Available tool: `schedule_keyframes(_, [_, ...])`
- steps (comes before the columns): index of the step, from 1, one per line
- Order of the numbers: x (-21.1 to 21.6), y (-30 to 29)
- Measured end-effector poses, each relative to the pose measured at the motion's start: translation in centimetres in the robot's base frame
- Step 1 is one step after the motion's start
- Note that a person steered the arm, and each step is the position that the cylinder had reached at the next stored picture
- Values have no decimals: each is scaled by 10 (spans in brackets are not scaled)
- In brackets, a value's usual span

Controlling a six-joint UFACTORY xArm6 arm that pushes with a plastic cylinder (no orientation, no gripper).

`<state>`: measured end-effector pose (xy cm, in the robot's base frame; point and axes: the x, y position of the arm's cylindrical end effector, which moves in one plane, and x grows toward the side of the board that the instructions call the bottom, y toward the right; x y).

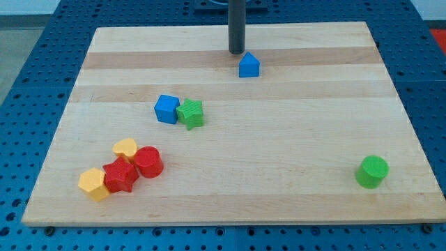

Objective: Push the blue triangle to the bottom right

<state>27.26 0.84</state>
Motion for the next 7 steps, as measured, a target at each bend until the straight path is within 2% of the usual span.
schedule_keyframes(1, [11, -1])
schedule_keyframes(2, [55, 22])
schedule_keyframes(5, [204, 202])
schedule_keyframes(6, [232, 224])
schedule_keyframes(7, [232, 224])
